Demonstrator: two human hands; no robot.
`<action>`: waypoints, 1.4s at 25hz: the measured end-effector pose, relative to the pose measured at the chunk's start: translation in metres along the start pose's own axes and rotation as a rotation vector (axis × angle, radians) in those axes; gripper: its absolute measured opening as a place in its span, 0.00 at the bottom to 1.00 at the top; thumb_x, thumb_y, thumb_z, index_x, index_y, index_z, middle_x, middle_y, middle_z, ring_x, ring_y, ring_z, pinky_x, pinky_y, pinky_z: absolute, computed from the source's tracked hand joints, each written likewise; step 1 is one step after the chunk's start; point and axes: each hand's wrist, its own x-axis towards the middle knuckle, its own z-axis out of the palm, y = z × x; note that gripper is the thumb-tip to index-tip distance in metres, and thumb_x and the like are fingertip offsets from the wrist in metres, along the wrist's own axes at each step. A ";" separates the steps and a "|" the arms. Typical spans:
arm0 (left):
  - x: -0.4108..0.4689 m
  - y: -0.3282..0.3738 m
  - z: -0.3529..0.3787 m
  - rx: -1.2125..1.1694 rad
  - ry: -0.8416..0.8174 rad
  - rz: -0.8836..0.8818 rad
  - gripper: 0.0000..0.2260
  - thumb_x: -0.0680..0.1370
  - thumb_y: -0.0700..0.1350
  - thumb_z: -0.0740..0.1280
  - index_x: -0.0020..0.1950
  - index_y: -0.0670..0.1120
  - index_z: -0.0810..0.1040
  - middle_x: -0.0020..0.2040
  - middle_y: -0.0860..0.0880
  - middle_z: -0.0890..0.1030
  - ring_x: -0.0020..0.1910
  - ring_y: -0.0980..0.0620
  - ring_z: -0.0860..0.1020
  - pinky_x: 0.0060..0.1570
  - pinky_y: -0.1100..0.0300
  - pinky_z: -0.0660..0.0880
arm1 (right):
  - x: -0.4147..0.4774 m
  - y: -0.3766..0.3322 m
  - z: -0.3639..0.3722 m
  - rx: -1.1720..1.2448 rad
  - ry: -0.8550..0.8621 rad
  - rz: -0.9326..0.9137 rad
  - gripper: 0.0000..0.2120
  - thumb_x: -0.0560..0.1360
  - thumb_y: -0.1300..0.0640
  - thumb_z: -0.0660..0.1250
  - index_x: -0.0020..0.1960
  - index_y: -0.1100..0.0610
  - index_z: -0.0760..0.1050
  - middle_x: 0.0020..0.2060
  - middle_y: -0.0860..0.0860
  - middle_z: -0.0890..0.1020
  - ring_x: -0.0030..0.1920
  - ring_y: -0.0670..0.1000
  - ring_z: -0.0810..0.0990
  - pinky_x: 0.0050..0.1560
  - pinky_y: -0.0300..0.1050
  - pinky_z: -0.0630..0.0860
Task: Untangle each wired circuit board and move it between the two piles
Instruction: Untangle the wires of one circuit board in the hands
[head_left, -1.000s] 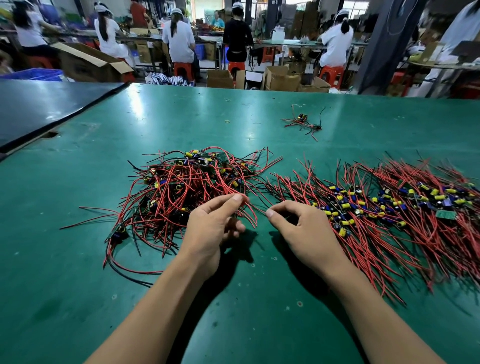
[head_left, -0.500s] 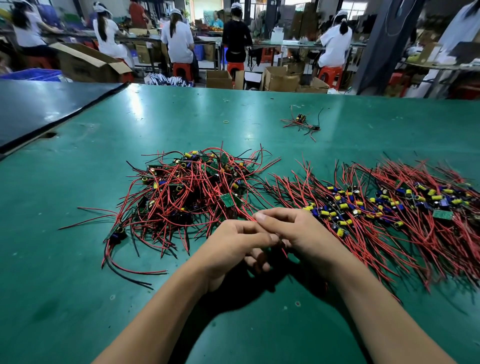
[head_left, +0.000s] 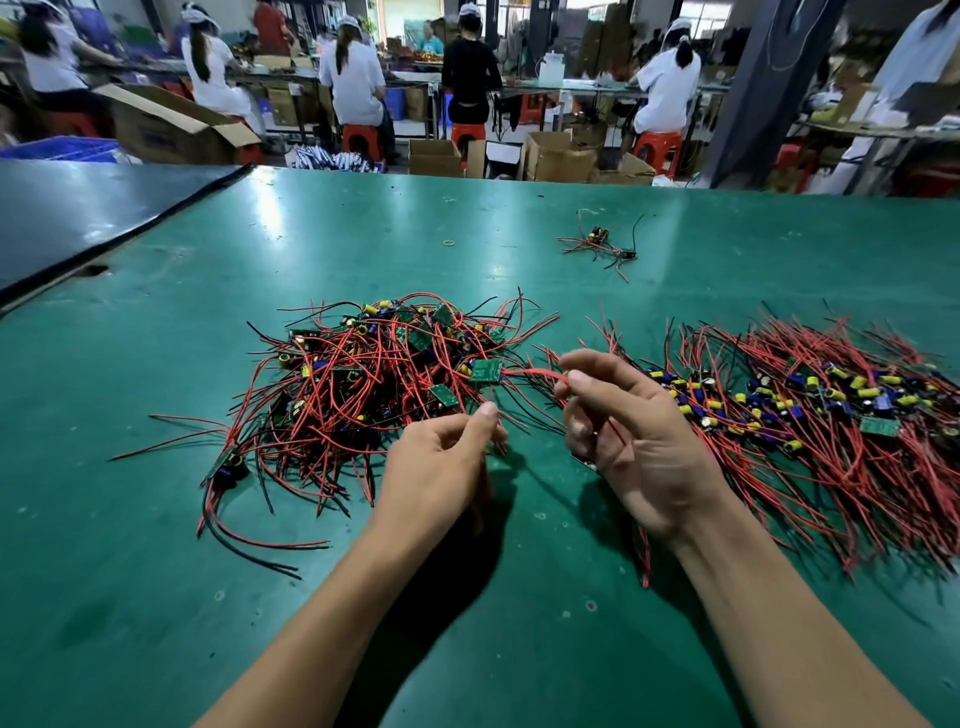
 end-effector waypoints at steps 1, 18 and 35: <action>0.001 -0.003 -0.001 0.227 0.081 0.109 0.19 0.80 0.56 0.63 0.41 0.43 0.84 0.24 0.48 0.75 0.24 0.52 0.73 0.28 0.60 0.70 | -0.001 -0.001 0.000 0.000 -0.068 0.046 0.10 0.63 0.59 0.80 0.42 0.51 0.83 0.37 0.50 0.82 0.30 0.45 0.74 0.31 0.36 0.69; 0.014 -0.004 -0.004 -0.531 -0.302 -0.268 0.17 0.80 0.51 0.59 0.54 0.40 0.81 0.33 0.48 0.77 0.26 0.52 0.71 0.25 0.62 0.66 | -0.011 0.007 0.003 -0.518 -0.420 0.399 0.15 0.75 0.41 0.71 0.43 0.53 0.80 0.38 0.44 0.82 0.30 0.42 0.70 0.28 0.31 0.65; -0.003 -0.001 -0.004 -0.518 -0.605 -0.164 0.09 0.73 0.46 0.69 0.51 0.45 0.79 0.43 0.40 0.84 0.37 0.48 0.79 0.38 0.60 0.75 | -0.004 0.011 -0.005 -0.242 -0.184 0.340 0.17 0.71 0.50 0.77 0.57 0.55 0.84 0.34 0.51 0.79 0.29 0.47 0.72 0.31 0.39 0.74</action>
